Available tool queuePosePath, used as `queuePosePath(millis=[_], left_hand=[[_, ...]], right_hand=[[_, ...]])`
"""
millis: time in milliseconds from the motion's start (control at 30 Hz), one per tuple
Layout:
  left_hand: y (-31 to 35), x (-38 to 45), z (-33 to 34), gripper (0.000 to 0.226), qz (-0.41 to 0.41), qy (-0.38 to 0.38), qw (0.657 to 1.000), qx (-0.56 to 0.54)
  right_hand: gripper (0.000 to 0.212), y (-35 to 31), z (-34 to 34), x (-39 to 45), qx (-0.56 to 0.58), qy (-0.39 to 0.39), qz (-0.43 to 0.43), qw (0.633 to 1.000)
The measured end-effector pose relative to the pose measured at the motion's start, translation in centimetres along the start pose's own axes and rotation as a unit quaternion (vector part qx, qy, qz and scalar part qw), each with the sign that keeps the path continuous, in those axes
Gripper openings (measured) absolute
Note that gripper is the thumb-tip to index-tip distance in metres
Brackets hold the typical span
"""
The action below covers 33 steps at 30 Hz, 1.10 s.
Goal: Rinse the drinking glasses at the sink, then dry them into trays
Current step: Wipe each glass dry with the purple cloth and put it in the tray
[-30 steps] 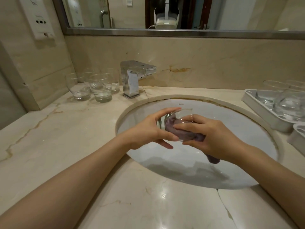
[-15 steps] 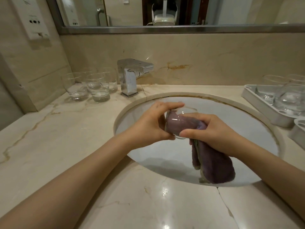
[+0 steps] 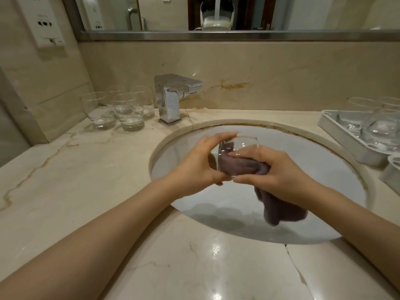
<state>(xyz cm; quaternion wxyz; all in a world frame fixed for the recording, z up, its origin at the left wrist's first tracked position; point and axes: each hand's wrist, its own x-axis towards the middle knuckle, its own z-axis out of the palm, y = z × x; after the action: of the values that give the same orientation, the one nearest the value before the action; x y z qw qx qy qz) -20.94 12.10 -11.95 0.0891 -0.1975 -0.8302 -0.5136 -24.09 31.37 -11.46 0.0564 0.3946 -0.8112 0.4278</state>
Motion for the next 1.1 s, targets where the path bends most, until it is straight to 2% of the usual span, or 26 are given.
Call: queuePosePath(millis=[33, 100, 167, 233, 300, 333, 400, 467, 500, 600, 700, 767, 800, 867, 900, 967, 1000, 1033, 1100], left_hand=[[-0.3, 0.0, -0.1, 0.078, 0.058, 0.013, 0.995, 0.074], [-1.0, 0.0, -0.4, 0.07, 0.172, 0.027, 0.964, 0.202], [-1.1, 0.1, -0.8, 0.068, 0.214, 0.032, 0.943, 0.252], [-0.8, 0.1, -1.0, 0.07, 0.191, 0.026, 0.956, 0.22], [-0.3, 0.0, -1.2, 0.078, 0.098, -0.001, 0.985, 0.14], [0.2, -0.1, -1.2, 0.083, 0.031, -0.024, 0.996, 0.078], [0.8, -0.3, -1.3, 0.084, -0.088, -0.067, 0.992, -0.059], [0.8, -0.3, -1.2, 0.08, -0.149, -0.091, 0.973, -0.149], [0.7, -0.3, -1.2, 0.078, -0.165, -0.101, 0.963, -0.186], [0.6, 0.0, -1.5, 0.072, -0.174, -0.109, 0.951, -0.23], [0.7, -0.1, -1.1, 0.073, -0.144, -0.09, 0.968, -0.183], [0.5, -0.2, -0.5, 0.077, -0.105, -0.066, 0.987, -0.097], [0.2, -0.2, -0.3, 0.078, -0.072, -0.053, 0.995, -0.038], [-0.5, -0.2, -0.2, 0.08, 0.027, -0.033, 0.994, 0.102], [-0.7, -0.2, -0.2, 0.079, 0.087, -0.019, 0.982, 0.167], [-0.8, 0.0, -0.5, 0.075, 0.18, 0.012, 0.954, 0.238], [-0.7, 0.1, -0.6, 0.073, 0.199, 0.024, 0.95, 0.24], [-0.4, 0.2, -0.7, 0.073, 0.198, 0.03, 0.954, 0.222], [0.2, 0.1, -0.8, 0.076, 0.125, 0.014, 0.983, 0.138]], right_hand=[[0.033, -0.3, 0.1, 0.0, 0.096, -0.015, 0.058, 0.994], [0.033, -0.8, 0.1, 0.1, 0.245, -0.057, 0.148, 0.956], [0.04, -1.3, -0.2, 0.1, 0.303, -0.079, 0.187, 0.931], [0.042, -1.4, -0.2, 0.1, 0.306, -0.079, 0.181, 0.931], [0.037, -1.1, 0.2, 0.0, 0.282, -0.066, 0.147, 0.946], [0.036, -0.9, 0.3, -0.2, 0.233, -0.053, 0.117, 0.964], [0.036, -0.1, 0.0, -0.4, 0.009, -0.037, 0.003, 0.999], [0.045, 1.1, -0.3, -0.3, -0.215, -0.042, -0.118, 0.969], [0.048, 1.5, -0.5, -0.2, -0.278, -0.043, -0.152, 0.947], [0.048, 1.3, -0.6, -0.2, -0.322, -0.025, -0.187, 0.928], [0.051, 1.2, -0.3, -0.1, -0.237, -0.031, -0.126, 0.963], [0.048, 0.5, 0.1, -0.1, -0.085, -0.037, -0.025, 0.995], [0.043, 0.0, 0.3, -0.1, 0.012, -0.04, 0.031, 0.999], [0.032, -0.6, 0.2, 0.1, 0.197, -0.058, 0.132, 0.97], [0.029, -0.8, 0.0, 0.2, 0.25, -0.072, 0.165, 0.951], [0.033, -1.4, -0.6, 0.2, 0.299, -0.084, 0.18, 0.933], [0.035, -1.7, -0.9, 0.3, 0.308, -0.083, 0.171, 0.932], [0.036, -2.0, -1.0, 0.3, 0.307, -0.079, 0.163, 0.934], [0.043, -1.9, -0.7, 0.2, 0.277, -0.068, 0.145, 0.947]])
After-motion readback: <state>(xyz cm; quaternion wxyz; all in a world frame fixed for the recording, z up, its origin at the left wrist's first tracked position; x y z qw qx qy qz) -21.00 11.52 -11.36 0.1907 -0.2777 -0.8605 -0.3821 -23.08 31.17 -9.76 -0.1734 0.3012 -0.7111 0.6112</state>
